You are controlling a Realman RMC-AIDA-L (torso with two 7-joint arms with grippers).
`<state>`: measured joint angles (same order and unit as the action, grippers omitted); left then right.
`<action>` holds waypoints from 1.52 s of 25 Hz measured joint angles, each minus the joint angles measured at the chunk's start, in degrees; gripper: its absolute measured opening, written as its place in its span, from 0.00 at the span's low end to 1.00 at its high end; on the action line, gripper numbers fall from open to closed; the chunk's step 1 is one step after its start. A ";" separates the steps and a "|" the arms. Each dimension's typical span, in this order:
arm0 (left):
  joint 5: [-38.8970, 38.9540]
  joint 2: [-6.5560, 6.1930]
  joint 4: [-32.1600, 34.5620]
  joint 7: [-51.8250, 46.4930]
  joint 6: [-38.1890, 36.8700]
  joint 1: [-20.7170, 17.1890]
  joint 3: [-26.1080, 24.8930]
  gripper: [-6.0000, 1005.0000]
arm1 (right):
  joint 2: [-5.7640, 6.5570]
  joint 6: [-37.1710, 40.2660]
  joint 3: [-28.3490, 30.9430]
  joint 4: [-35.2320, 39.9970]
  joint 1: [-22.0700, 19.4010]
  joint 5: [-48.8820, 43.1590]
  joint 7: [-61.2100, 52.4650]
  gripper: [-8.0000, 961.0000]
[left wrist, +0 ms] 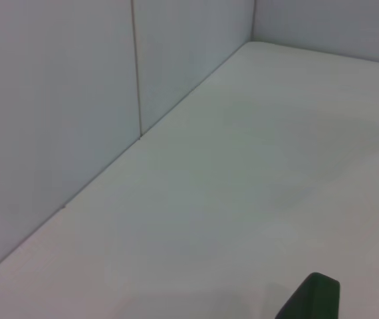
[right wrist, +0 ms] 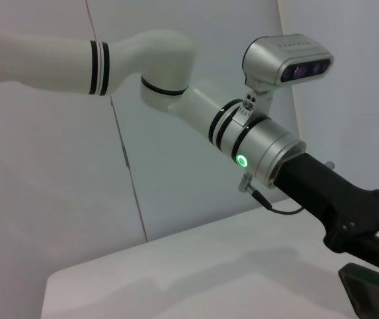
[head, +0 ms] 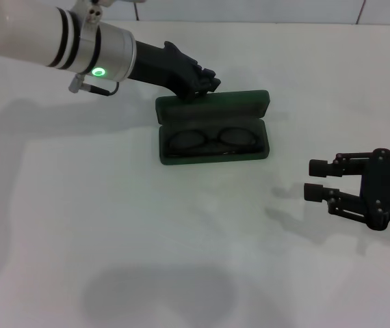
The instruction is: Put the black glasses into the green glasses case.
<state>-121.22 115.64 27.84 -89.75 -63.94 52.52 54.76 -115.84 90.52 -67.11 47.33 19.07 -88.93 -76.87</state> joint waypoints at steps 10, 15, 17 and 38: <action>-0.91 0.56 -1.13 0.19 0.97 0.70 0.39 0.15 | 0.00 0.00 0.21 -0.13 0.01 -0.01 0.05 0.45; -0.89 0.66 -1.35 -0.16 1.05 0.75 2.06 0.15 | 0.06 -0.13 0.23 -0.45 0.13 -0.02 0.09 0.46; -0.89 0.66 -1.37 -0.22 0.92 0.75 2.31 0.15 | 0.10 -0.26 0.23 -0.48 0.18 -0.02 0.11 0.47; -1.28 1.89 -0.97 0.65 -5.29 -1.75 5.18 0.12 | 0.08 -0.13 0.23 -0.48 0.18 -0.02 0.15 0.51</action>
<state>-122.50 117.53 26.87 -89.09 -69.23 50.77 59.93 -115.76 90.39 -66.88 46.84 19.25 -88.95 -76.72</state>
